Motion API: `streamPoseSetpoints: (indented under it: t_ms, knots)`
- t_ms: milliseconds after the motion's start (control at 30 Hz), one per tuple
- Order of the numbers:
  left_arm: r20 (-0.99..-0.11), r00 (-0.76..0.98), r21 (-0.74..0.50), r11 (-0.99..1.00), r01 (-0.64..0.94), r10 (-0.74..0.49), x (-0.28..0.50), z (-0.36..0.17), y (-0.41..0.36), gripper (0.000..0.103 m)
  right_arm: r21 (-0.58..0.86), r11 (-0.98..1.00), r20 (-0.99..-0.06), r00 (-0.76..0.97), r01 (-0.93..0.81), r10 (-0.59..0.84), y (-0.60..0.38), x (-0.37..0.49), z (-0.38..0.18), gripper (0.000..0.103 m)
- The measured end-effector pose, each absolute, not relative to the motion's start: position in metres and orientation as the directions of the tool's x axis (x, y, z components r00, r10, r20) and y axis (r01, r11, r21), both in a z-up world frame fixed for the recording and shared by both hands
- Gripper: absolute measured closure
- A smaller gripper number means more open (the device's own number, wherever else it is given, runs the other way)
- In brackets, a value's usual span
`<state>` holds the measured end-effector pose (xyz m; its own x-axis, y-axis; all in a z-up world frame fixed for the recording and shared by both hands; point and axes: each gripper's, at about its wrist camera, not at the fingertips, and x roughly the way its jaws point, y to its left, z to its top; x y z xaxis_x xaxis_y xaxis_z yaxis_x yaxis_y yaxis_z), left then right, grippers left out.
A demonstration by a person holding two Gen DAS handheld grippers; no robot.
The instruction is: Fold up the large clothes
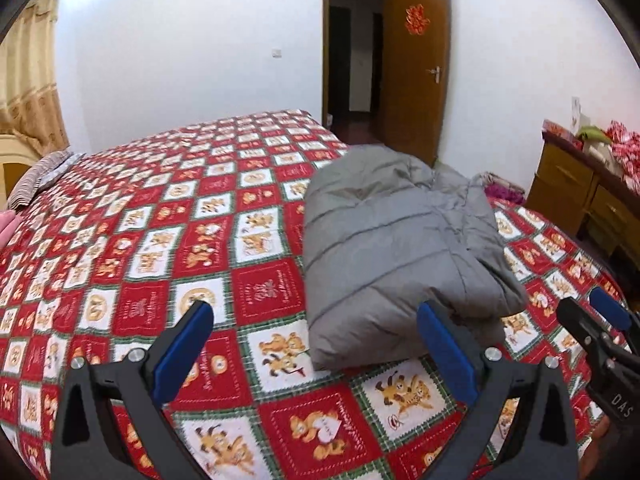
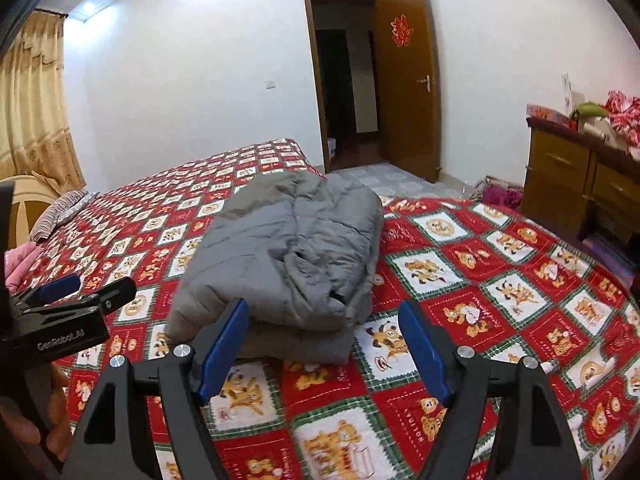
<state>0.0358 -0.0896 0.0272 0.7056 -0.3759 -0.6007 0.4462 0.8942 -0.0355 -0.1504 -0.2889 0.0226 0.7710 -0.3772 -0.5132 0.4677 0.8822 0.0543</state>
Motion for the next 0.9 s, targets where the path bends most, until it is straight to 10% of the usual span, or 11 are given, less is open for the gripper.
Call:
streamPoseSetpoints:
  t_ms: [900]
  knots:
    - [-0.335, 0.893, 0.020, 0.946, 0.325, -0.300, -0.041, 0.105, -0.048, 0.000, 0.034, 0.891, -0.225, 0.872, 0.453, -0.435, -0.219, -0.204, 0.110, 0.012]
